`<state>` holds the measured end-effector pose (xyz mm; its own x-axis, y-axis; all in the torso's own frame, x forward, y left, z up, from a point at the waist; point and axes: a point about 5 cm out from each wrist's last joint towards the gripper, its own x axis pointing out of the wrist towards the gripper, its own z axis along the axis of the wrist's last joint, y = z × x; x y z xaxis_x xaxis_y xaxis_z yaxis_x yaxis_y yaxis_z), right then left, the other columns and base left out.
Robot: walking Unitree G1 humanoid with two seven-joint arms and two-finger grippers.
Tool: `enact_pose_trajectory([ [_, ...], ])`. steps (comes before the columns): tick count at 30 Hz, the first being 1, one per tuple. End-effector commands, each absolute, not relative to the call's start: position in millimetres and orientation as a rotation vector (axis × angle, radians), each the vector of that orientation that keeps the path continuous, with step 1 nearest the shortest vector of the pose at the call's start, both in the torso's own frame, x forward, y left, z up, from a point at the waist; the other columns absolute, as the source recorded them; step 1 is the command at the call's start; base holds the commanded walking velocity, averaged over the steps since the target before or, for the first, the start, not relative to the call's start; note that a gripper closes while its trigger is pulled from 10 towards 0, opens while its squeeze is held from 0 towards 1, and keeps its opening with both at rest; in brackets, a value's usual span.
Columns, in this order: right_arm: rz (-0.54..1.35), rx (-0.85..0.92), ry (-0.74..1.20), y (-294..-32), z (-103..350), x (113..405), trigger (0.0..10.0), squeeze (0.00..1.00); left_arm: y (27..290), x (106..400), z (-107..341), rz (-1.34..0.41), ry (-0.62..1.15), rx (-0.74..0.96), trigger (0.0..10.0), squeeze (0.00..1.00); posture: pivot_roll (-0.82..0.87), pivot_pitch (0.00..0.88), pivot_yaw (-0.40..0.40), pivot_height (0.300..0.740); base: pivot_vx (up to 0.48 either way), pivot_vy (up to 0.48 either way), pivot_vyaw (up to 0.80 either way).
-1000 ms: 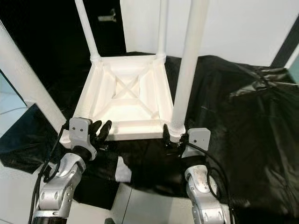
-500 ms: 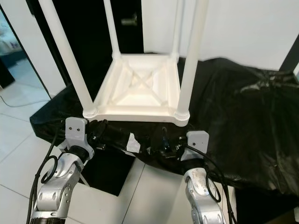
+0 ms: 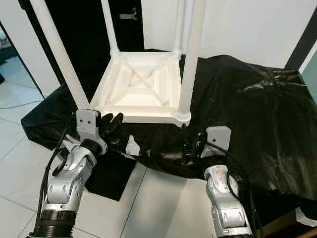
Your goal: Building children table
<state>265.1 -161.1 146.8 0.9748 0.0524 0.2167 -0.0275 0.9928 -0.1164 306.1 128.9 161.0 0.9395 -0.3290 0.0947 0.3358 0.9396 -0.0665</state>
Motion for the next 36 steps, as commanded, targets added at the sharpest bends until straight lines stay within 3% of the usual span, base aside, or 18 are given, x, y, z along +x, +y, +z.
enact_pose_trajectory([
  [1, 0.003, -0.132, -0.203, -169.8, 145.8, 269.8, 10.0, 0.00, 131.0, 311.4, 157.4, -0.330, -0.070, -0.095, 10.0, 0.00, -0.03, 0.000, -0.007, 0.740, 0.000, 0.000, 0.00],
  [13, -0.045, -0.136, -0.200, -173.9, 144.2, 271.0, 10.0, 0.00, 137.1, 313.6, 156.6, -0.283, -0.051, -0.142, 10.0, 0.00, -0.02, 0.000, 0.019, 0.740, 0.000, 0.000, 0.00],
  [31, -0.085, -0.142, -0.204, -181.6, 143.5, 273.8, 10.0, 0.00, 154.1, 317.9, 160.5, -0.273, -0.064, -0.120, 10.0, 0.00, -0.01, 0.000, 0.019, 0.740, 0.000, 0.368, 0.00],
  [36, -0.090, -0.147, -0.200, -182.0, 142.6, 274.2, 10.0, 0.00, 155.0, 317.8, 162.0, -0.273, -0.072, -0.126, 10.0, 0.00, -0.01, 0.000, 0.017, 0.740, 0.000, 0.054, 0.00],
])
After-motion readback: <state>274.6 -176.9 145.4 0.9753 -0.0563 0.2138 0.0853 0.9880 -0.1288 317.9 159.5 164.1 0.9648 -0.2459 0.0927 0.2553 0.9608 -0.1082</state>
